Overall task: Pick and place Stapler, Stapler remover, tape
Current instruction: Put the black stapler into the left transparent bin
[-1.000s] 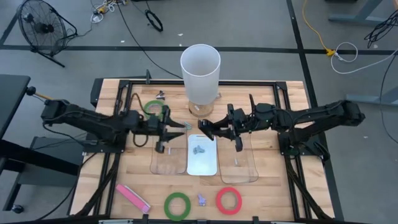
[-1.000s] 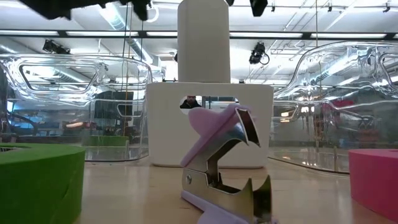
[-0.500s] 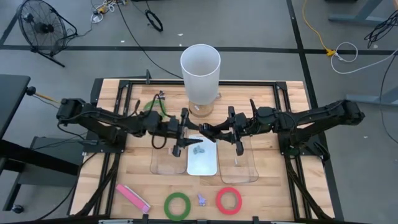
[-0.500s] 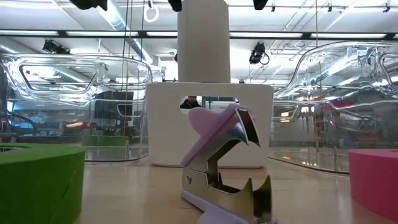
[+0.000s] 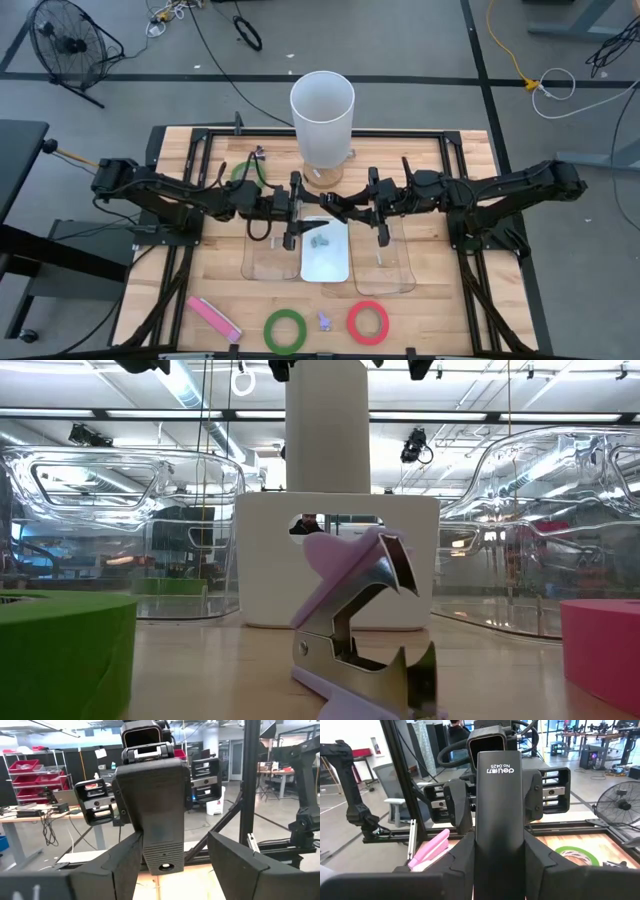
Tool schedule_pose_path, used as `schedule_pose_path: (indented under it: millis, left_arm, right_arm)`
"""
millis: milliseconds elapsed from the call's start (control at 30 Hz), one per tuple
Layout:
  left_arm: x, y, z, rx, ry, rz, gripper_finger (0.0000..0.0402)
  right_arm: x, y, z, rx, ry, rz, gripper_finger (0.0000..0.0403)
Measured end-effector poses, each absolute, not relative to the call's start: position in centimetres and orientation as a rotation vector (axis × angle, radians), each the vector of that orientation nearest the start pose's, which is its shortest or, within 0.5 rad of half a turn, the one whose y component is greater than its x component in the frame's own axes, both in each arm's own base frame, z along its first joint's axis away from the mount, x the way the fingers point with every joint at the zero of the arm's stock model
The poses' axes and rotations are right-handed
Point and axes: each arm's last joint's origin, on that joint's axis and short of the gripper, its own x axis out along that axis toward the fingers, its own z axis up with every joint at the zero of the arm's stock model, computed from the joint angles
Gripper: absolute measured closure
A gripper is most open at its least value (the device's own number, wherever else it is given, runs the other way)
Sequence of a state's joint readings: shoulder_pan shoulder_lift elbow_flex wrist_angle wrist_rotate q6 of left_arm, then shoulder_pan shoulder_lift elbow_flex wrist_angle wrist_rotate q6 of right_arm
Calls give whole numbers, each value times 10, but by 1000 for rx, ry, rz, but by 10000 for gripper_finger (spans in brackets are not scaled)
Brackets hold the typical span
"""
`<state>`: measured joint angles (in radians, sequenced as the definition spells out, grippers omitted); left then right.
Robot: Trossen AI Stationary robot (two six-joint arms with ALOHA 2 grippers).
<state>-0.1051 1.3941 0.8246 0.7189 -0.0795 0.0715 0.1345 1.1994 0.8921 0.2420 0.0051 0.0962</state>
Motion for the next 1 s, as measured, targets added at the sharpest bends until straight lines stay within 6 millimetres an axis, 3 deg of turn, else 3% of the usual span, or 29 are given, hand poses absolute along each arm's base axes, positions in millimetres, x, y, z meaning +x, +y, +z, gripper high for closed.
schedule_pose_path:
  millis: [400, 667, 1000]
  left_arm:
    - [307, -26, 296, 49, -146, 47, 169]
    - [307, -29, 296, 26, -147, -72, 169]
    - [307, -31, 296, 3, -148, -92, 169]
  right_arm:
    - [266, 48, 328, 87, 73, 191, 300]
    - [264, 48, 327, 56, 89, 122, 300]
    - [268, 48, 325, 54, 82, 82, 300]
